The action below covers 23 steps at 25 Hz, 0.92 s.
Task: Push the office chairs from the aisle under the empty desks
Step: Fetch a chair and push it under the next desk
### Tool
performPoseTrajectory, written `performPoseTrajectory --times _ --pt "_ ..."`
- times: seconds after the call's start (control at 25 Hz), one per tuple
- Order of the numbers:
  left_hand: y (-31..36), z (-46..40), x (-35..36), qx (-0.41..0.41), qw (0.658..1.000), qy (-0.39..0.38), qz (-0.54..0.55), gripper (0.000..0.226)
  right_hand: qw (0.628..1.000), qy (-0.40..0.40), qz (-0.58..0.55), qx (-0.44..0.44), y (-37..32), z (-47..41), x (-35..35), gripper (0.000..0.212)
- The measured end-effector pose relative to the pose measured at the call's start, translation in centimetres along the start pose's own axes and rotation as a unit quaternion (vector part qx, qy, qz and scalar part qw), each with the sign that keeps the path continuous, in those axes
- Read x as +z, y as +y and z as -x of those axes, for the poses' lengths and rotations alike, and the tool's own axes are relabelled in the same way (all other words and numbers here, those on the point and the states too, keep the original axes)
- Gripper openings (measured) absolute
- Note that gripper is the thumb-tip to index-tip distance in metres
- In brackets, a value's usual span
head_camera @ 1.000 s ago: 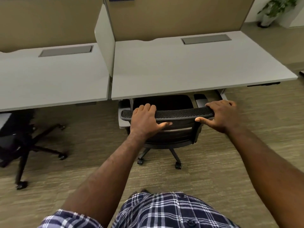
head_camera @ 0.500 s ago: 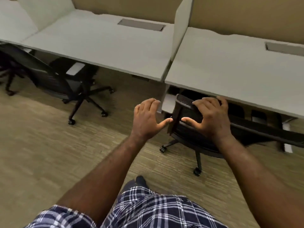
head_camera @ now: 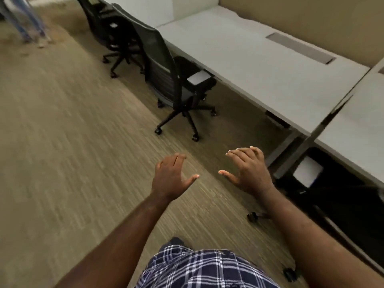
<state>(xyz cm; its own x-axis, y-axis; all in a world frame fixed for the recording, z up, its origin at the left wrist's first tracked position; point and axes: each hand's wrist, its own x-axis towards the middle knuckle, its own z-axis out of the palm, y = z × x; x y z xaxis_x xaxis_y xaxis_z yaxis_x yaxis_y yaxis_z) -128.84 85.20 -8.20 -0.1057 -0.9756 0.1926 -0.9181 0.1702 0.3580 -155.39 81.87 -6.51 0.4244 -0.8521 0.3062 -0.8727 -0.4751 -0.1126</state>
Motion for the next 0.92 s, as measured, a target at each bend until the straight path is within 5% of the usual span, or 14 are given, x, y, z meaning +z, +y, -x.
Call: performPoseTrajectory --times 0.44,0.92 --pt "-24.8 1.4 -6.5 -0.232 0.972 0.023 -0.028 0.072 0.975 -0.146 -0.08 -0.147 -15.3 -21.9 12.6 0.069" --pt "-42.3 -14.3 -10.2 -0.355 0.933 0.047 -0.043 0.071 0.944 -0.189 -0.111 -0.248 -22.5 -52.3 24.0 0.065"
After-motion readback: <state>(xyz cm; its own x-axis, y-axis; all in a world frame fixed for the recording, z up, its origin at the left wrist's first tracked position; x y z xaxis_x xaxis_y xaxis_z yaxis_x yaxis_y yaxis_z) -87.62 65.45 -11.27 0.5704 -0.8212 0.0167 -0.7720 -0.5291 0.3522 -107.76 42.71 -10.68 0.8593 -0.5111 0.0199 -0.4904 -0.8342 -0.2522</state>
